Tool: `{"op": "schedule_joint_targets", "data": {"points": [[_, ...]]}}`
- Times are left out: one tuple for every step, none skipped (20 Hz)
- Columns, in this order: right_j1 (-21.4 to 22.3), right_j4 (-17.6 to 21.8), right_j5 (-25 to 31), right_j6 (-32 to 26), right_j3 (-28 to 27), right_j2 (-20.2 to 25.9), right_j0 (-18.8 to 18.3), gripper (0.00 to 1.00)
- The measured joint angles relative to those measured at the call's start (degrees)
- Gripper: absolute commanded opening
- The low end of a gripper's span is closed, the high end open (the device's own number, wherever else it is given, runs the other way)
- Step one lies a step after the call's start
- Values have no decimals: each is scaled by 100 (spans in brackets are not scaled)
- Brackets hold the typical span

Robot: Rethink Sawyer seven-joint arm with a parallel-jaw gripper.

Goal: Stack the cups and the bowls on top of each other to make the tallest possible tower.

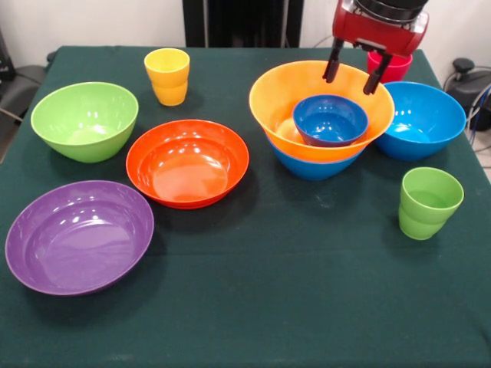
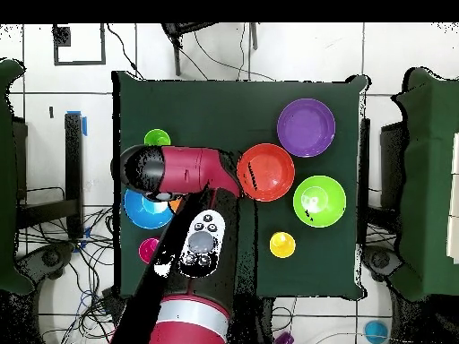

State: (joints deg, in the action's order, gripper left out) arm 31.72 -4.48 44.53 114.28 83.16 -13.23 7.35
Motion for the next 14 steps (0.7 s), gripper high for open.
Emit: {"op": "schedule_joint_targets", "data": {"points": [[18, 1, -1, 0, 1, 0, -8, 100], [40, 1, 0, 0, 1, 0, -18, 100], [68, 1, 10, 0, 1, 0, -30, 100], [111, 1, 37, 0, -2, 0, -49, 100], [159, 2, 93, 0, -11, 0, -75, 100], [210, 2, 171, 0, -31, 1, -111, 100], [268, 2, 276, 0, -56, 2, -157, 100], [336, 4, 430, 0, -102, 3, -227, 100], [381, 4, 544, 0, -143, 9, -282, 100], [436, 4, 701, 0, -206, 15, -358, 100], [476, 4, 833, 0, -264, 21, -422, 100], [562, 4, 1162, 0, -438, 32, -585, 100], [582, 6, 1256, 0, -495, 36, -635, 100], [605, 5, 1374, 0, -577, 40, -700, 100]]}}
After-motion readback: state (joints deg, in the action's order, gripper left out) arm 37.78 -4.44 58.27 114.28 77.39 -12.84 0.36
